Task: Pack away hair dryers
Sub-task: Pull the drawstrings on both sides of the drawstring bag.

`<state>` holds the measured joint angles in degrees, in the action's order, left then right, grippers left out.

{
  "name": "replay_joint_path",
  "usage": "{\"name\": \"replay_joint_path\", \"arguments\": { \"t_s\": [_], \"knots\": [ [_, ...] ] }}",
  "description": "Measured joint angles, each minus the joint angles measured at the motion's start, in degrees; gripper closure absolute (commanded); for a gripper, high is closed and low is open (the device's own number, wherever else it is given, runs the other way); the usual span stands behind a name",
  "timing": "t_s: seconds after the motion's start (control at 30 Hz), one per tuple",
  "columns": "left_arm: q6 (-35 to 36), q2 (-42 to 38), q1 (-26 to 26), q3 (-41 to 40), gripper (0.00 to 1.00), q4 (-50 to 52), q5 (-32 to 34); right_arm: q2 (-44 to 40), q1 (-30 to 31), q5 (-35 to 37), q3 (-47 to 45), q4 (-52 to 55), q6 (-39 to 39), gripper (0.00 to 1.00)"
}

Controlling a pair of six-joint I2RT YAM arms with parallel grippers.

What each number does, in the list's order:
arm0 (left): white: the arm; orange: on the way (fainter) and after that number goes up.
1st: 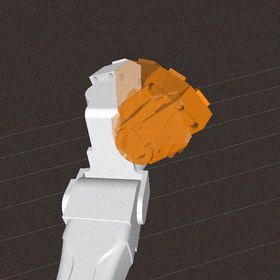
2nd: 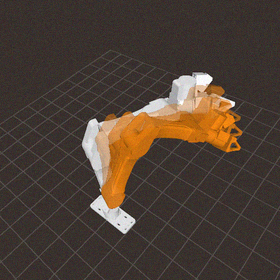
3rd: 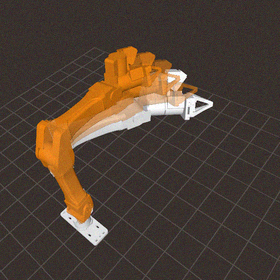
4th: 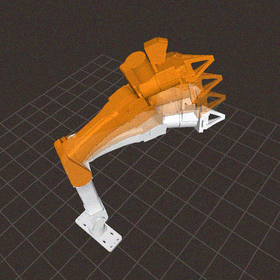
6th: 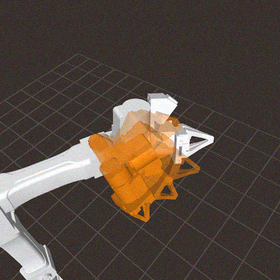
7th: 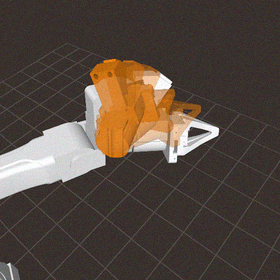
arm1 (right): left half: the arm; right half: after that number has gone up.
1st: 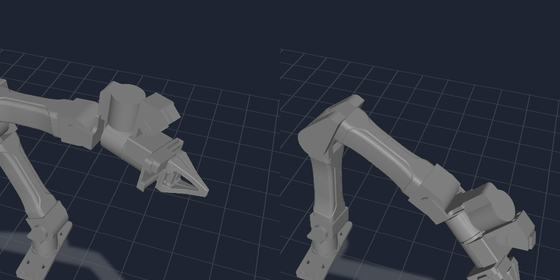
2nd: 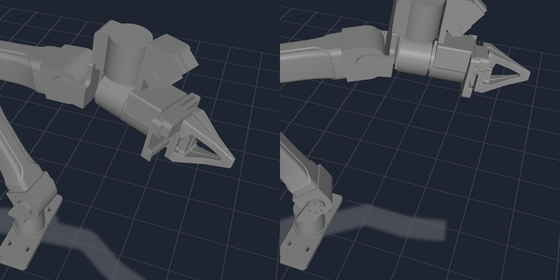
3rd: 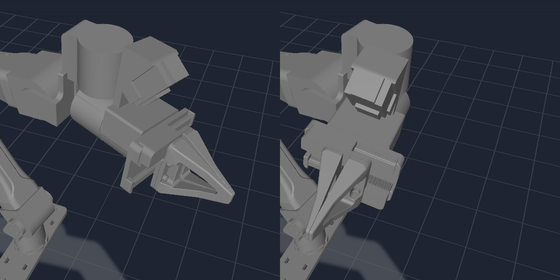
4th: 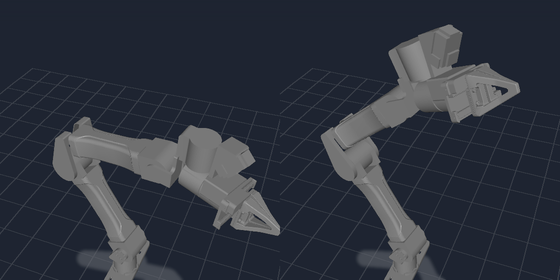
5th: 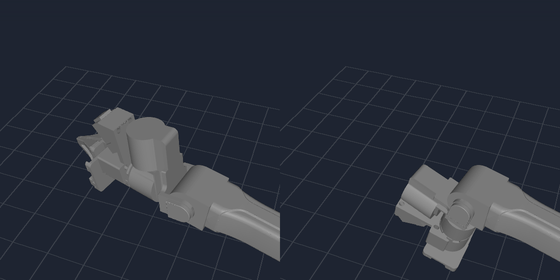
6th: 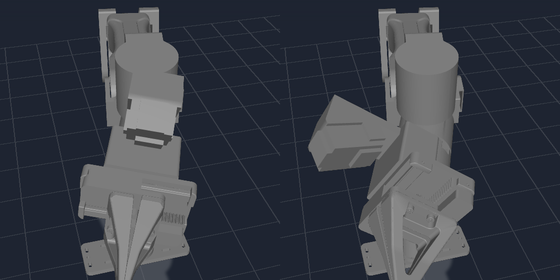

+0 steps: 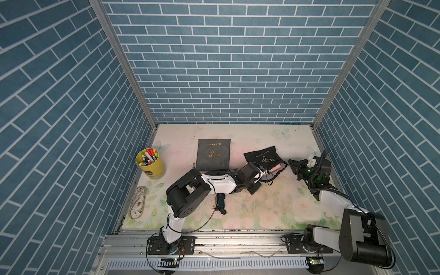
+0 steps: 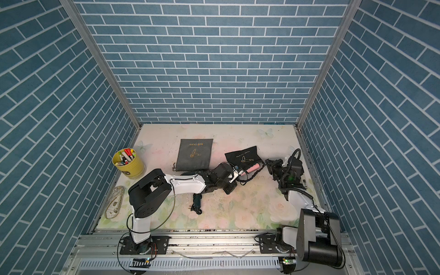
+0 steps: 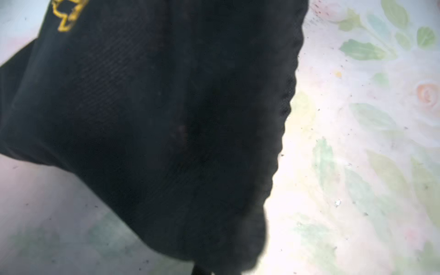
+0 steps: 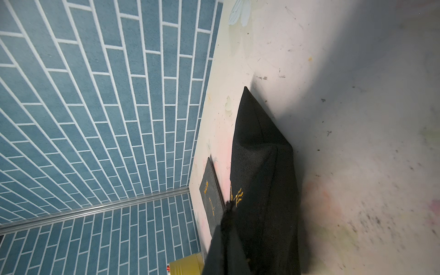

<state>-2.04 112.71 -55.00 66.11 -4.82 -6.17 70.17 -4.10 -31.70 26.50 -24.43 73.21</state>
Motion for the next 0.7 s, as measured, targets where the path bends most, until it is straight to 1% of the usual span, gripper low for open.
{"name": "replay_joint_path", "arguments": {
  "t_s": [0.13,0.3,0.43,0.7],
  "knots": [
    [-0.1,-0.9,0.0,-0.9,1.00,-0.1,1.0,0.0,0.0,-0.1,0.1,0.0,0.0,1.00],
    [-0.1,-5.6,0.7,-4.7,1.00,0.1,2.3,0.0,-0.8,-0.7,0.8,0.0,0.0,1.00],
    [-0.5,-11.1,2.7,-8.0,1.00,0.2,2.3,0.0,-2.5,-1.4,1.4,0.0,0.0,1.00],
    [-1.4,-19.5,6.8,-11.0,1.00,0.3,1.4,-0.1,-5.2,-3.4,1.4,0.0,0.0,1.00]
  ]
}}
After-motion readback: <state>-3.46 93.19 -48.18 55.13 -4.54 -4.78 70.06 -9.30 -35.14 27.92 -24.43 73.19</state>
